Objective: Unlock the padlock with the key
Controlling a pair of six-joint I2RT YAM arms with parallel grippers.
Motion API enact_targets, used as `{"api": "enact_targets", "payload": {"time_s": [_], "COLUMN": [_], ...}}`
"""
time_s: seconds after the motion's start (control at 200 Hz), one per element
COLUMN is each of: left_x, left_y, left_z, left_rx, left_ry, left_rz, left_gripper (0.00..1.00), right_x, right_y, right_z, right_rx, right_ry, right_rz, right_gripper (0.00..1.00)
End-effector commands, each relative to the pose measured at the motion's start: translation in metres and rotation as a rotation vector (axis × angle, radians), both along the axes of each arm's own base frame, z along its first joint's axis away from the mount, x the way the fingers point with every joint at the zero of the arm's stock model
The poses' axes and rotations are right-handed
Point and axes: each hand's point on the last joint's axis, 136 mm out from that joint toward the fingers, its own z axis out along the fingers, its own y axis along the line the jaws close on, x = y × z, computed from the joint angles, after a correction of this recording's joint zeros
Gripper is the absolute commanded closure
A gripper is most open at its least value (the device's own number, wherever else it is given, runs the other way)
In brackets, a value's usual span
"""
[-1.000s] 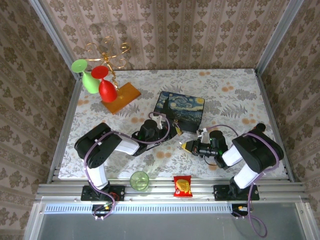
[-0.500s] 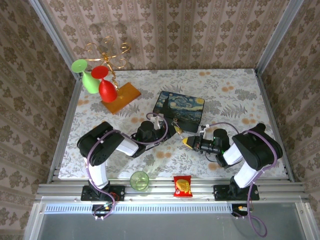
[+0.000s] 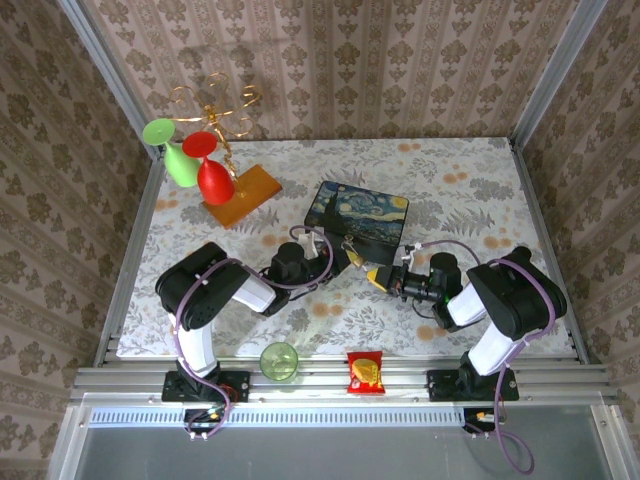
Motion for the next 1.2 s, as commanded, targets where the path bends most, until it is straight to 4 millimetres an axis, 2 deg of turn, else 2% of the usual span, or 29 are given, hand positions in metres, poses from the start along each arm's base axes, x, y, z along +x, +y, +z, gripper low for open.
{"api": "enact_targets", "payload": {"time_s": [0.0, 0.4, 0.6, 0.75, 0.975, 1.195], "left_x": [-0.005, -0.002, -0.009, -0.012, -0.019, -0.026], "left_y": [-0.006, -0.006, -0.015, -0.014, -0.023, -0.027], "left_z": [0.032, 0.04, 0.046, 0.048, 0.045, 0.047], "left_rx": [-0.092, -0.11, -0.125, -0.129, -0.128, -0.137], "left_ry": [-0.08, -0.084, -0.087, -0.091, -0.084, -0.077], "left_rz": [-0.033, -0.03, -0.059, -0.055, -0.082, -0.112], "left_gripper": [1.0, 1.0, 1.0, 1.0, 1.0, 1.0], "right_x": [0.006, 0.004, 0.01, 0.015, 0.016, 0.022], "right_y": [0.003, 0.001, 0.001, 0.003, 0.003, -0.007], "right_z": [0.008, 0.005, 0.009, 0.009, 0.011, 0.014], "right_rx": [0.019, 0.01, 0.016, 0.02, 0.021, 0.023], "right_ry": [-0.033, -0.032, -0.044, -0.044, -0.055, -0.058], "right_rz": [0.021, 0.019, 0.015, 0.014, 0.011, -0.036], "right_gripper": [1.0, 1.0, 1.0, 1.0, 1.0, 1.0]}}
